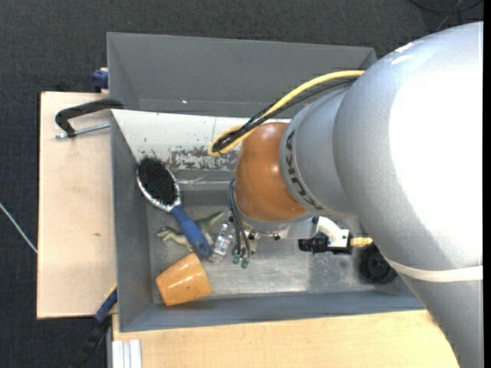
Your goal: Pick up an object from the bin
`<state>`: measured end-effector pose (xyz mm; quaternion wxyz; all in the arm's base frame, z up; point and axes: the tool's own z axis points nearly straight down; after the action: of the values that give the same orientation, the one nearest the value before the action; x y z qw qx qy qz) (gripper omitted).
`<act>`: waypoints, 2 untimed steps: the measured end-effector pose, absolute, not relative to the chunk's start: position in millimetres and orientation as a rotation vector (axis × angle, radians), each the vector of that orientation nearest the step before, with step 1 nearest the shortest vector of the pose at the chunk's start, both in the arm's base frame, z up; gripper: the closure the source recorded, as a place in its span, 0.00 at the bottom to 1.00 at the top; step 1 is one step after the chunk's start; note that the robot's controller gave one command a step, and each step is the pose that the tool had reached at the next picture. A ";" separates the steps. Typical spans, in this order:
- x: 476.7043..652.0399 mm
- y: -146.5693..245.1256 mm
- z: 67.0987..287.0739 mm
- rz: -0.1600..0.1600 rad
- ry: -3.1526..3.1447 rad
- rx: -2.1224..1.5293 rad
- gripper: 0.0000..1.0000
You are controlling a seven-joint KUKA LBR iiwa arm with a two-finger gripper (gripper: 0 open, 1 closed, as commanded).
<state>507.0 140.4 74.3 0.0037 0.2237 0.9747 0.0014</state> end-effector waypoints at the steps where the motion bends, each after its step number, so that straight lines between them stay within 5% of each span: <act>1: 507.0 140.5 74.3 0.004 3.055 0.701 1.00; 2: 504.9 142.9 72.6 0.007 3.062 0.699 0.00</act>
Offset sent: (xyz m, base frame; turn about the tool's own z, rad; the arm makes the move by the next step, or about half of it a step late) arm 0.0000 0.0000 0.0000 0.0000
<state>504.9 142.9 72.6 0.0004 0.2225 0.9749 0.0023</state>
